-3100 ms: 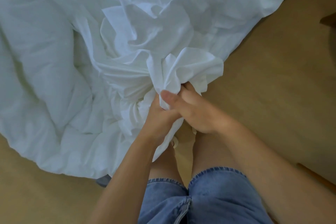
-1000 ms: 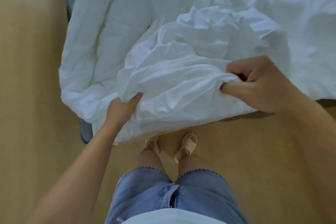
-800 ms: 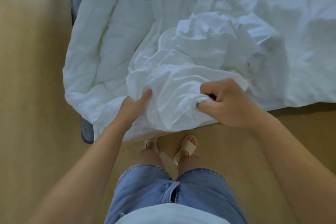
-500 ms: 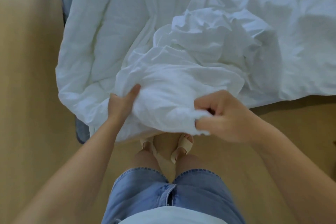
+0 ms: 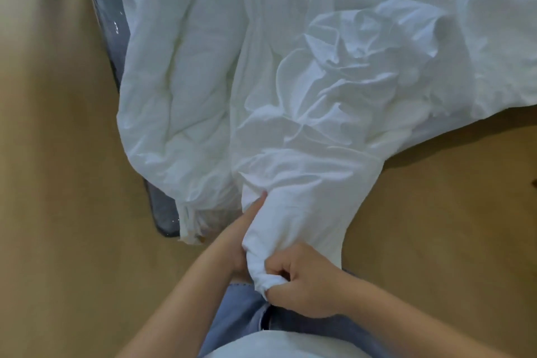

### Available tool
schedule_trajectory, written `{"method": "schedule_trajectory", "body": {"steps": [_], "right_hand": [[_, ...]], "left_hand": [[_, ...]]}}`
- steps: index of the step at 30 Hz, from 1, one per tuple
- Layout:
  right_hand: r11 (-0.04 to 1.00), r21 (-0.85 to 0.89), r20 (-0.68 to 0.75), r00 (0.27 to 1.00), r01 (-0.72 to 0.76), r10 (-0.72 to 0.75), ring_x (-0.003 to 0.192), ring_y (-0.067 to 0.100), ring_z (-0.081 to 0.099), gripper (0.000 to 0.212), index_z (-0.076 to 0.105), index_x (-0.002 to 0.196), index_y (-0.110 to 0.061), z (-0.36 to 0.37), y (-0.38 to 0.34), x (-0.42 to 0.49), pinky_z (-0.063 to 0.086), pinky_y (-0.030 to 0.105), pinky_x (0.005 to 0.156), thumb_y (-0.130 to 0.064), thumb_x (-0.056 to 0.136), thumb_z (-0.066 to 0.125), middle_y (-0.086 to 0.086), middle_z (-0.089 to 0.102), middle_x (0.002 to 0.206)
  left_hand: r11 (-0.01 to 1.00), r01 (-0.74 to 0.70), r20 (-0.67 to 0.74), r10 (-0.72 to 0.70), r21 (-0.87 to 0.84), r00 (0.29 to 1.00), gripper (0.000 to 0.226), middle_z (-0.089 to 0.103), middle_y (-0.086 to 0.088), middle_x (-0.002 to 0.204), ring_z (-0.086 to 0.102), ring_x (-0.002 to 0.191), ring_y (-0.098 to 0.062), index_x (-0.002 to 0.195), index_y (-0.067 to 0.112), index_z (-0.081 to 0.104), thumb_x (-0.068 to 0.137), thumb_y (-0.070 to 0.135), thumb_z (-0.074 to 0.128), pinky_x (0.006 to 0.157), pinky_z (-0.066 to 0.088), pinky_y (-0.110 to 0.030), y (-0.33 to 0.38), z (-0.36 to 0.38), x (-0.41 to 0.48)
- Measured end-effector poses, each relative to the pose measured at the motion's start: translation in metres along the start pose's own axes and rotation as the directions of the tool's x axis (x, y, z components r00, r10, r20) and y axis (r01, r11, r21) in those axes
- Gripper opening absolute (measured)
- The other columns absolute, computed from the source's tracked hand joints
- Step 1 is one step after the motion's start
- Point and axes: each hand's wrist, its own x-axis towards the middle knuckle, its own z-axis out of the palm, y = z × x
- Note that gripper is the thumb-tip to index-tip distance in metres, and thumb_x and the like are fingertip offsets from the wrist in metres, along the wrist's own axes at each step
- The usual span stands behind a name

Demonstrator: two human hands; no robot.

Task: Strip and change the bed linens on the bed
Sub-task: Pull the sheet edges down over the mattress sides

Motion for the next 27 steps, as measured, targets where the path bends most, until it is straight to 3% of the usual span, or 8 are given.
{"method": "schedule_trajectory", "body": {"steps": [2,4,7,12,16,19,23,27], "right_hand": [[0.998,0.008,-0.042,0.997,0.061,-0.061,0.046,0.007,0.027,0.039,0.033,0.052,-0.014,0.036,-0.017,0.015,0.02,0.018,0.05,-0.005,0.081,0.058,-0.006,0.026,0.049],[0.984,0.097,-0.057,0.988,0.149,-0.144,0.045,0.004,0.029,0.039,0.03,0.052,-0.021,0.079,-0.041,0.03,0.021,0.015,0.048,-0.009,0.078,0.057,-0.008,0.027,0.048],[0.968,0.169,-0.067,0.982,0.184,-0.175,0.051,0.003,0.029,0.037,0.033,0.055,-0.017,0.143,-0.064,0.066,0.025,0.022,0.049,-0.007,0.081,0.058,-0.003,0.03,0.052],[0.961,-0.275,-0.103,0.993,0.031,-0.061,0.075,0.031,0.051,0.044,0.025,0.056,-0.025,0.204,-0.057,0.141,0.031,0.03,0.061,-0.018,0.087,0.055,0.01,0.051,0.072],[0.937,-0.342,-0.191,0.982,-0.068,0.002,0.076,0.026,0.047,0.035,0.027,0.061,-0.025,0.196,-0.028,0.153,0.027,0.03,0.061,-0.019,0.086,0.052,0.001,0.045,0.074],[0.931,-0.349,-0.316,0.949,-0.109,-0.008,0.088,0.031,0.052,0.005,0.054,0.08,-0.011,0.18,-0.018,0.156,0.035,0.032,0.064,-0.015,0.082,0.053,0.011,0.055,0.092],[0.897,-0.436,-0.561,0.803,-0.08,-0.201,0.075,0.034,0.051,0.009,0.056,0.061,-0.002,0.161,-0.024,0.164,0.044,0.039,0.064,-0.01,0.06,0.059,0.016,0.057,0.08],[0.925,-0.379,-0.503,0.846,-0.03,-0.179,0.077,0.032,0.052,0.013,0.054,0.065,0.0,0.142,-0.04,0.184,0.039,0.034,0.065,-0.009,0.068,0.064,0.016,0.058,0.085]], "left_hand": [[0.985,-0.156,0.053,0.153,0.069,0.987,0.02,0.068,-0.003,0.058,0.067,0.054,-0.012,0.092,0.008,0.063,0.094,0.025,0.053,0.046,0.049,-0.018,0.011,-0.039,-0.03],[0.928,-0.337,-0.002,0.342,0.16,0.94,0.029,0.072,-0.014,0.092,0.07,0.085,-0.025,0.109,0.002,0.066,0.087,0.021,0.063,0.071,0.054,-0.031,0.027,-0.088,-0.054],[0.813,-0.571,0.039,0.571,0.115,0.82,0.027,0.072,-0.014,0.098,0.071,0.086,-0.029,0.104,0.007,0.069,0.079,0.017,0.072,0.065,0.057,-0.035,0.041,-0.167,-0.073],[0.789,-0.479,-0.204,0.579,0.384,0.79,0.03,0.071,-0.001,0.098,0.068,0.093,-0.021,0.11,0.012,0.065,0.08,0.016,0.072,0.068,0.053,-0.028,0.031,-0.234,-0.01],[0.728,-0.485,-0.121,0.605,0.485,0.787,0.034,0.067,0.004,0.1,0.065,0.094,-0.018,0.109,0.016,0.062,0.079,0.024,0.073,0.076,0.054,-0.031,0.032,-0.22,0.041],[0.66,-0.501,-0.071,0.641,0.56,0.764,0.034,0.066,0.008,0.097,0.064,0.092,-0.016,0.105,0.02,0.059,0.077,0.033,0.073,0.08,0.054,-0.037,0.044,-0.202,0.056],[0.604,-0.521,-0.061,0.686,0.603,0.725,0.034,0.065,0.004,0.102,0.061,0.095,-0.019,0.104,0.018,0.057,0.078,0.033,0.073,0.085,0.051,-0.039,0.068,-0.19,0.066],[0.535,-0.484,-0.055,0.708,0.693,0.704,0.03,0.065,0.003,0.092,0.06,0.086,-0.018,0.096,0.017,0.056,0.079,0.035,0.072,0.074,0.049,-0.032,0.09,-0.195,0.07]]}}
